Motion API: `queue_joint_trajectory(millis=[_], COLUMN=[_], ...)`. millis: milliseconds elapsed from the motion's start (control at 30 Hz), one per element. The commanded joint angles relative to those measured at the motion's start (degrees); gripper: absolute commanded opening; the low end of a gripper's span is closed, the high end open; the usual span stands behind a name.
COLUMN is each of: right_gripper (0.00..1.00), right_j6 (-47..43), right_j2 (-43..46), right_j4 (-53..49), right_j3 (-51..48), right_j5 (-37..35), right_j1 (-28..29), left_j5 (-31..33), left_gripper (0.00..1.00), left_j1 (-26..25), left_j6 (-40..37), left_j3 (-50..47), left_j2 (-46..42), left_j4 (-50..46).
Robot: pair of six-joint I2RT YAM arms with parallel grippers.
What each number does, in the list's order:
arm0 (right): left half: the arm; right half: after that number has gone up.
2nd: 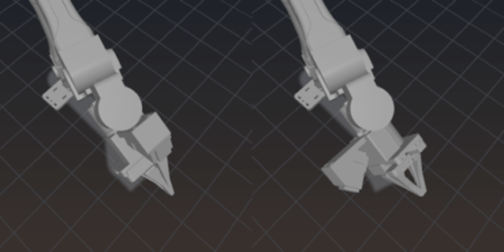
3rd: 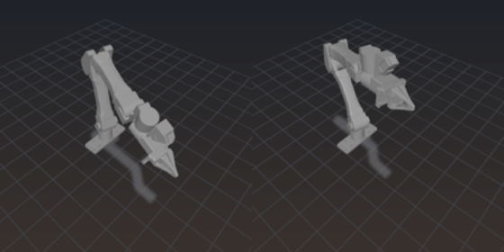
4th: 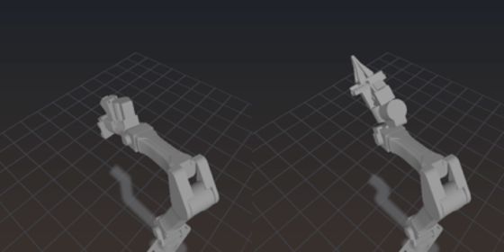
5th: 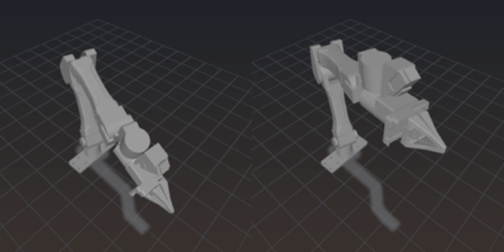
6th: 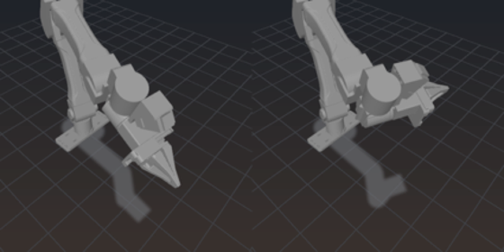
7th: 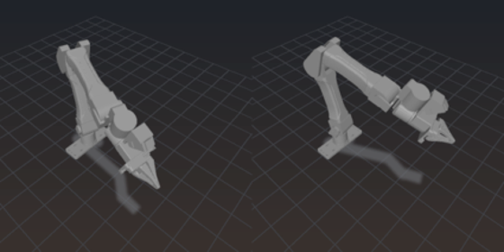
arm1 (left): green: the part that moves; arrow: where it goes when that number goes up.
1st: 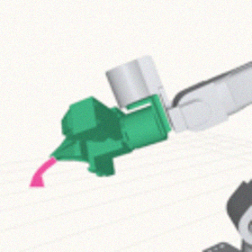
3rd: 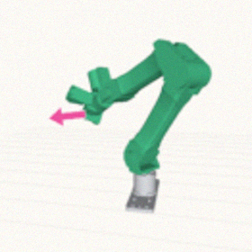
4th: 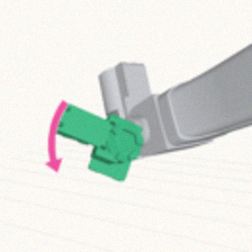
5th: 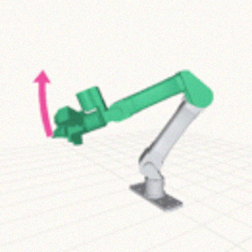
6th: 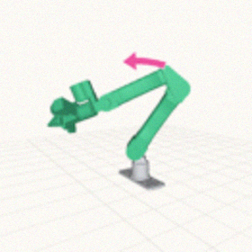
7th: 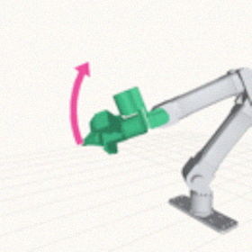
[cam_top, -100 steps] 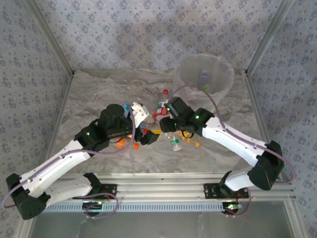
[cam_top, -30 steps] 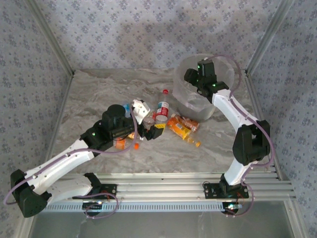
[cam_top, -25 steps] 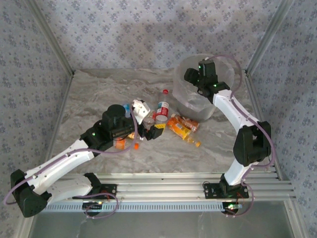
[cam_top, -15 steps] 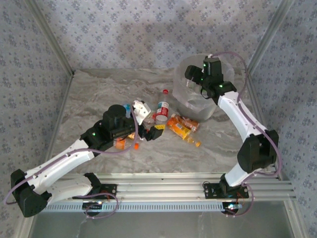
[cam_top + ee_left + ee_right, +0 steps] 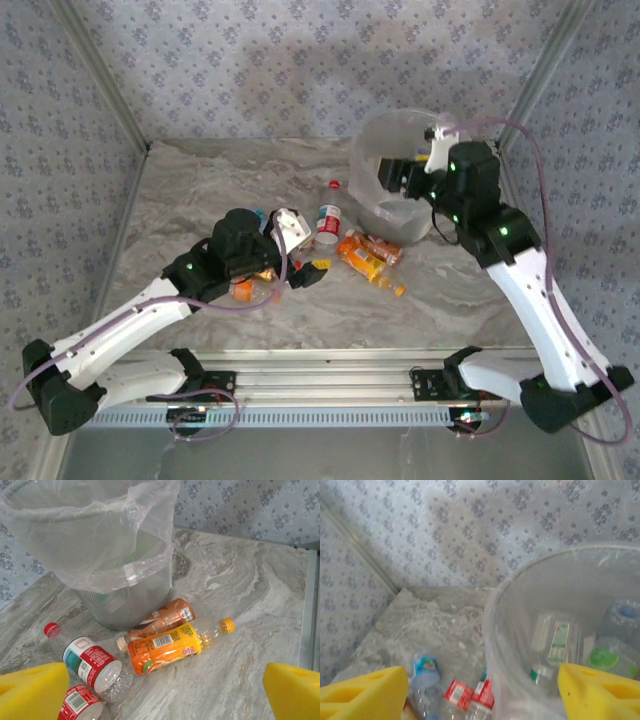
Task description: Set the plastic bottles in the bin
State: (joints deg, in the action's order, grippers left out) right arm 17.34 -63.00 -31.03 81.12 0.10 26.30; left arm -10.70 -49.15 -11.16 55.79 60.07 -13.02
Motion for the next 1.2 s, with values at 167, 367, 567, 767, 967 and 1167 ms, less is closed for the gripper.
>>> queue_joint_trajectory(millis=[167,367,567,767,967,1167], right_gripper=[0.74,0.71,0.74,0.81,0.81,0.78], right_j6=[-1.94,0.89,1.41,1.30,-0.10,-1.79], right_j2=[7.57,10.03,11.04,9.42,4.97,-1.61], right_j4=[-17.52,-19.35,-17.42,-12.72,-8.66,-3.99], right_j3=[-10.14,-20.54,-28.53,-34.28,-35.44,-34.90], right_j5=[1.65,-3.57,-2.44,-1.28,-1.81,-2.41], right_j1=[7.21,11.85,11.81,11.25,10.53,10.73], left_j5=[0.40,1.88,1.06,0.72,0.50,2.28], left_gripper=[1.00,1.00,1.00,0.99,0.99,1.00], left_j1=[-1.15,-3.23,-3.24,-3.24,-3.24,-3.24], left_j6=[-1.77,-1.46,-1.55,-2.19,-2.72,-4.52], left_j3=[2.14,0.64,0.87,1.37,2.20,3.14], left_j2=[0.79,0.75,1.42,1.67,1.97,2.90], left_j4=[-2.01,-0.70,-0.97,-1.77,-2.92,-5.20])
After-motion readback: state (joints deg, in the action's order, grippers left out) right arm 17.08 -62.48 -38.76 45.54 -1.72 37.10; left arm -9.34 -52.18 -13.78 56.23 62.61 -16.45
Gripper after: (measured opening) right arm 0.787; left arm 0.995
